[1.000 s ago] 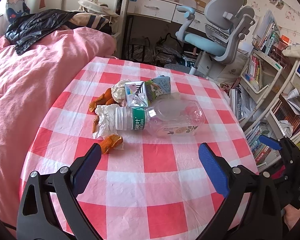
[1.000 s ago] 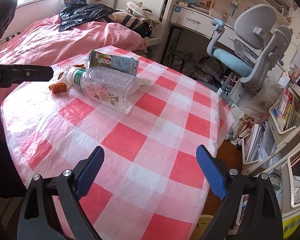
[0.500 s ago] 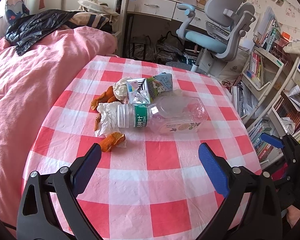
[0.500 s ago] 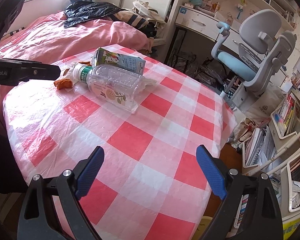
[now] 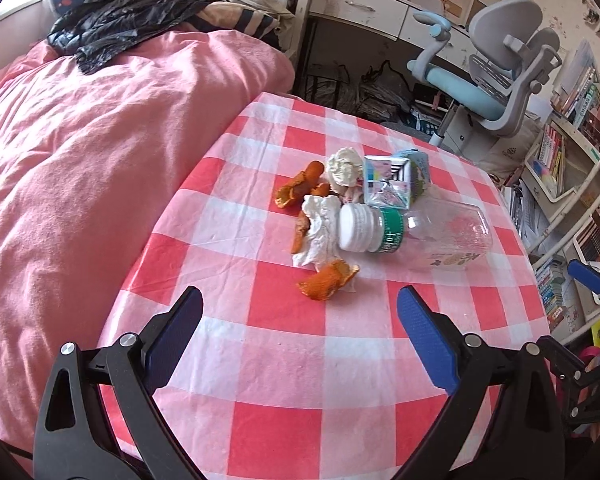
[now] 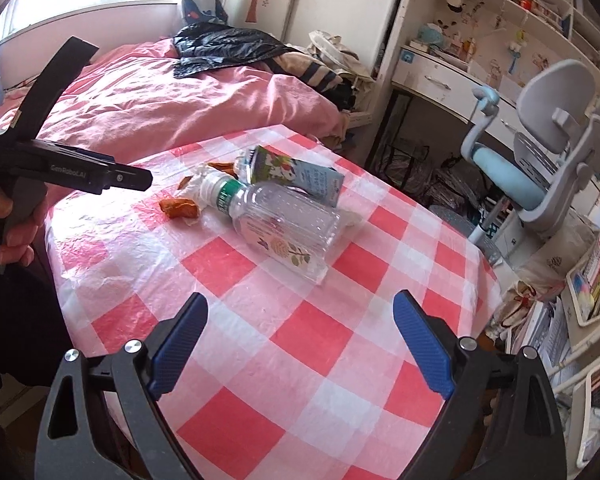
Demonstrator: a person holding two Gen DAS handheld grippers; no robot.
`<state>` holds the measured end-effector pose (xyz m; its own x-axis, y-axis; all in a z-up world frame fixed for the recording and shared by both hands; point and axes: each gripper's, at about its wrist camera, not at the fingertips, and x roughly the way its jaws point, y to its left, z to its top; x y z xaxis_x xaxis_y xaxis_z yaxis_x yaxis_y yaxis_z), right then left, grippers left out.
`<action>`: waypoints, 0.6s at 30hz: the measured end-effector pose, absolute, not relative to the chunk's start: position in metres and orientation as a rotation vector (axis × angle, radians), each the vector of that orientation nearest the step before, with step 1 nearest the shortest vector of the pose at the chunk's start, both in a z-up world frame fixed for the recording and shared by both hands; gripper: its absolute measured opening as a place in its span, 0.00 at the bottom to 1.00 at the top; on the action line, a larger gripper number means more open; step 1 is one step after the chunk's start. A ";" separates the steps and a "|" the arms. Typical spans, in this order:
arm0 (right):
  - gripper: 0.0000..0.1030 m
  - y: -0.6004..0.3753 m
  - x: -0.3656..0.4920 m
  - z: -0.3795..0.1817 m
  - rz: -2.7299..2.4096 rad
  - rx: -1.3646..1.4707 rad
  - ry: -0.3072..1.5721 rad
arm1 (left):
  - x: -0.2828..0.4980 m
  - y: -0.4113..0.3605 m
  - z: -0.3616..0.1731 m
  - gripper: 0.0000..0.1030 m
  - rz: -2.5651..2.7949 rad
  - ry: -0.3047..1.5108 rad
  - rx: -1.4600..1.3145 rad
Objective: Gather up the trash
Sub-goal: 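Close the right gripper around the clear plastic bottle while the left gripper approaches an orange peel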
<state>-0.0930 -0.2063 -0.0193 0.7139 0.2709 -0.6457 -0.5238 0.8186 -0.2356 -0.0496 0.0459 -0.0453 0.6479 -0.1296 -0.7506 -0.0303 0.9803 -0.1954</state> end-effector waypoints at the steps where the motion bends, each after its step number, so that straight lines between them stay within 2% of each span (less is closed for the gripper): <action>1: 0.88 -0.198 -0.087 -0.018 0.481 -0.437 0.639 | -0.048 0.050 -0.047 0.91 -0.053 0.872 -0.201; 9: 0.88 -0.130 -0.033 -0.029 0.605 -0.713 0.669 | -0.028 0.047 -0.060 0.91 -0.092 0.926 -0.113; 16: 0.88 -0.114 0.024 -0.056 0.649 -0.763 0.839 | 0.001 0.031 -0.070 0.90 -0.154 0.977 -0.021; 18: 0.88 -0.114 0.030 -0.064 0.675 -0.755 0.889 | 0.008 0.025 -0.076 0.87 -0.164 1.000 0.010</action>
<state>0.0296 -0.1142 -0.0640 0.4661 0.2009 -0.8616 -0.7762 0.5603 -0.2893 0.0078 0.0255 -0.0764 0.5287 -0.1326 -0.8384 0.1421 0.9876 -0.0666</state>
